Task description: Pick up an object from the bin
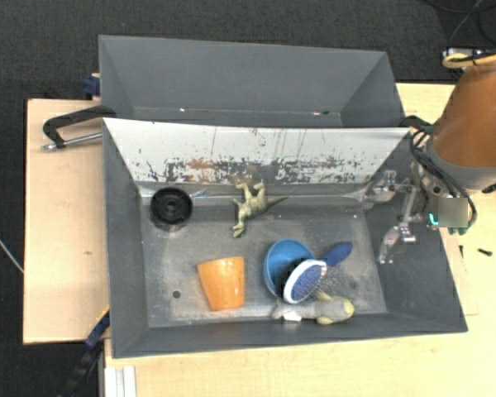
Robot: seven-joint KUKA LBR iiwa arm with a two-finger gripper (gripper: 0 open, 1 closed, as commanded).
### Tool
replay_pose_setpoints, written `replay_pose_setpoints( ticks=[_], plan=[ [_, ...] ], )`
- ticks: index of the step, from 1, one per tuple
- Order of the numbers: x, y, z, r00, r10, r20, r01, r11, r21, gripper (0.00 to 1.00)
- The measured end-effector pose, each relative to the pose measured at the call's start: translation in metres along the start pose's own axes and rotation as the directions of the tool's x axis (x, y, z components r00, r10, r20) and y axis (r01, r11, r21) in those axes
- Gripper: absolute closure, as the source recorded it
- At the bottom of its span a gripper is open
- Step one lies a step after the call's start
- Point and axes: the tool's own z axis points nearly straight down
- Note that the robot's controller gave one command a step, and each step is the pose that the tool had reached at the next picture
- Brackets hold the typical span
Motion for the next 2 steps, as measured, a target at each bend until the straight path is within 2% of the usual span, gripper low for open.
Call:
replay_pose_setpoints(
  ticks=[1, 2],
  plan=[
    [-0.011, 0.091, 0.132, 0.952, -0.306, 0.007, 0.306, 0.952, 0.007, 0.0],
    [-0.016, 0.145, 0.103, 0.798, -0.602, 0.012, 0.602, 0.799, 0.007, 0.0]
  ],
)
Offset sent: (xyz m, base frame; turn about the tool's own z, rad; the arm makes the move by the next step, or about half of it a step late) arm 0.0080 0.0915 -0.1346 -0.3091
